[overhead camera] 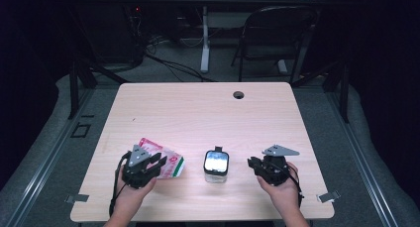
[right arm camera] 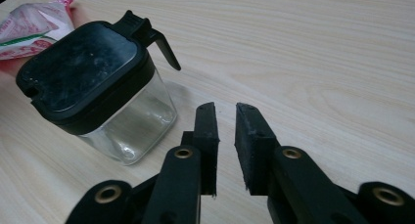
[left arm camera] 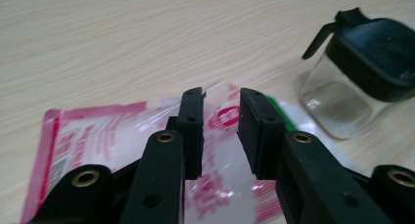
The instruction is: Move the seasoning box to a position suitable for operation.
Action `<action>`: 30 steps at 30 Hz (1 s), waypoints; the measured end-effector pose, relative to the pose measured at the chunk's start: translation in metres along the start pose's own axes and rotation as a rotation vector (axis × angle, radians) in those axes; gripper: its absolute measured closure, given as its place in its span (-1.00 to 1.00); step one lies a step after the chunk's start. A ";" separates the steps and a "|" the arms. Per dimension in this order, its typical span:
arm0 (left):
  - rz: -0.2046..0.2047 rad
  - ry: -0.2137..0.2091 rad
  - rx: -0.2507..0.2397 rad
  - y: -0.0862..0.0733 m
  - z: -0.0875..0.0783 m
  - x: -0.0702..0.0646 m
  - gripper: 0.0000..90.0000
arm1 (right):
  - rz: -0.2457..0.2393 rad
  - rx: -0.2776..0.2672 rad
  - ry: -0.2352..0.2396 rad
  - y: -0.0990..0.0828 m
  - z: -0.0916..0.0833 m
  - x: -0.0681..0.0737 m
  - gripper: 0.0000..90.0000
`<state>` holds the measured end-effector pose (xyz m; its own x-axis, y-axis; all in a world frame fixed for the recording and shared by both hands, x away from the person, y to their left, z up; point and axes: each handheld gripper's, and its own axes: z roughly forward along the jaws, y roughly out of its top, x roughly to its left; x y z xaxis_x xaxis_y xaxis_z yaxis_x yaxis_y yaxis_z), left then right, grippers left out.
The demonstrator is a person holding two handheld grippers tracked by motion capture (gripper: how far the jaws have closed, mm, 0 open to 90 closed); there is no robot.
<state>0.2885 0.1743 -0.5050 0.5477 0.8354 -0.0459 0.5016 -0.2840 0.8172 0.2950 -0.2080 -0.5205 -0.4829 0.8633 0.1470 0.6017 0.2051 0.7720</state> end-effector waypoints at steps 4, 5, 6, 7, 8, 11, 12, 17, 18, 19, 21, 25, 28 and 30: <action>0.010 -0.033 0.007 0.007 0.009 -0.015 0.74 | -0.013 0.007 0.012 0.002 0.001 0.005 0.85; 0.016 -0.039 0.010 0.008 0.012 -0.019 0.77 | -0.016 0.006 0.013 0.002 0.002 0.006 0.86; 0.016 -0.039 0.012 0.010 0.015 -0.023 0.79 | -0.022 0.013 0.020 0.003 0.004 0.008 0.87; 0.014 -0.045 0.014 0.010 0.017 -0.025 0.81 | -0.026 0.017 0.027 0.003 0.005 0.009 0.88; 0.013 -0.053 0.018 0.011 0.020 -0.029 0.86 | -0.029 0.021 0.033 0.004 0.006 0.010 0.88; 0.009 -0.056 0.031 0.012 0.027 -0.037 0.97 | -0.048 0.030 0.030 0.004 0.009 0.015 0.95; 0.000 -0.060 0.034 0.012 0.031 -0.040 0.99 | -0.052 0.021 0.030 0.004 0.010 0.016 0.97; 0.001 -0.074 0.046 0.012 0.044 -0.051 1.00 | -0.078 0.018 0.032 0.005 0.012 0.023 1.00; 0.004 -0.073 0.049 0.011 0.046 -0.053 1.00 | -0.080 0.017 0.035 0.005 0.013 0.024 1.00; 0.006 -0.071 0.057 0.011 0.048 -0.055 1.00 | -0.083 0.024 0.039 0.005 0.014 0.024 1.00; 0.007 -0.070 0.066 0.011 0.053 -0.058 1.00 | -0.078 0.025 0.047 0.004 0.016 0.026 1.00; 0.006 -0.073 0.074 0.010 0.061 -0.066 1.00 | -0.101 0.035 0.055 0.004 0.018 0.031 1.00; -0.003 -0.074 0.084 0.011 0.067 -0.070 1.00 | -0.106 0.038 0.063 0.003 0.019 0.034 1.00; -0.003 -0.073 0.083 0.010 0.069 -0.072 1.00 | -0.107 0.044 0.073 0.002 0.021 0.036 1.00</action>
<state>0.3007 0.0788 -0.5332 0.5916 0.8009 -0.0926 0.5556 -0.3217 0.7667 0.2919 -0.1668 -0.5265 -0.5900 0.7997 0.1116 0.5708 0.3153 0.7581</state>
